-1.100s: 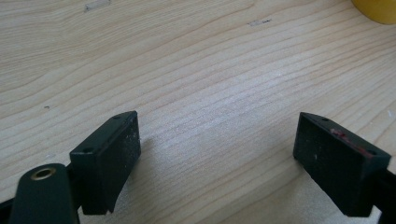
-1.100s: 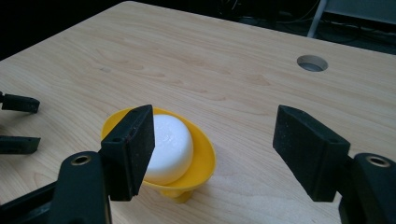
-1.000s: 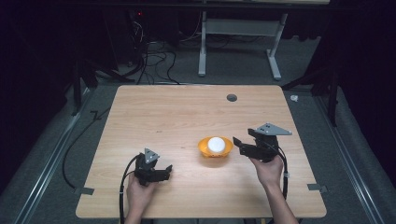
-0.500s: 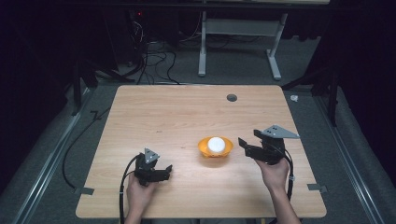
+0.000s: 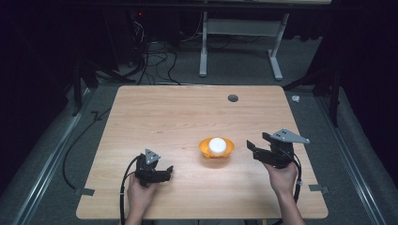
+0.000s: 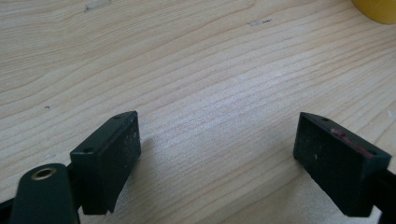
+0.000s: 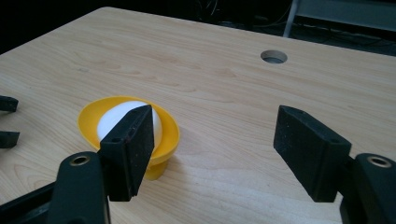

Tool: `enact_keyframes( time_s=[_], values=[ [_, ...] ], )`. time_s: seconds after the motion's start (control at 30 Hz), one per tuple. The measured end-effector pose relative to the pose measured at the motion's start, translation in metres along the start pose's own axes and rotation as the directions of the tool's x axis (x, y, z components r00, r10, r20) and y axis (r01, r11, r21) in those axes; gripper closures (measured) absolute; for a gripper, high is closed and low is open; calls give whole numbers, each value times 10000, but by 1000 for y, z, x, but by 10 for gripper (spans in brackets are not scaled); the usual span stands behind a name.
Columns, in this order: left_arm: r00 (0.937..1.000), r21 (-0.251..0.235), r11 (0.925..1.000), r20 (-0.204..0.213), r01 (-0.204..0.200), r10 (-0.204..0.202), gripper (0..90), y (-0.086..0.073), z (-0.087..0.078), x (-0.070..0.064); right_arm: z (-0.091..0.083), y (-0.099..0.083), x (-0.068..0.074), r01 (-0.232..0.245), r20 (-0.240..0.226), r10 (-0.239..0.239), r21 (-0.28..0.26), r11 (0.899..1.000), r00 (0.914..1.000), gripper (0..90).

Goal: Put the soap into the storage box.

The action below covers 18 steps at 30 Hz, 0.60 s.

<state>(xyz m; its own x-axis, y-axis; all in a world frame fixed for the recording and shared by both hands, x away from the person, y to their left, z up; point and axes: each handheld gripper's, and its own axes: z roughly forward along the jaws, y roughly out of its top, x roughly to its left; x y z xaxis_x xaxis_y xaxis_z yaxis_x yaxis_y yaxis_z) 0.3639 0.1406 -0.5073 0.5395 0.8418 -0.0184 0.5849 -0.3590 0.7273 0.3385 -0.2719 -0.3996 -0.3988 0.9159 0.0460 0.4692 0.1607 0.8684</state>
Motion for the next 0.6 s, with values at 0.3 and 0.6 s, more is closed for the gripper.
enact_keyframes(
  time_s=[0.3,0.6],
  values=[
    [10000,-2,10000,-2,1,-1,153,0,0,0,-6,-6,-5,-192,153,194,-104,9998,9997,293],
    [10000,-4,10000,-12,-11,11,154,0,0,0,-10,-14,-8,-276,312,284,-257,9993,9991,301]
  ],
)
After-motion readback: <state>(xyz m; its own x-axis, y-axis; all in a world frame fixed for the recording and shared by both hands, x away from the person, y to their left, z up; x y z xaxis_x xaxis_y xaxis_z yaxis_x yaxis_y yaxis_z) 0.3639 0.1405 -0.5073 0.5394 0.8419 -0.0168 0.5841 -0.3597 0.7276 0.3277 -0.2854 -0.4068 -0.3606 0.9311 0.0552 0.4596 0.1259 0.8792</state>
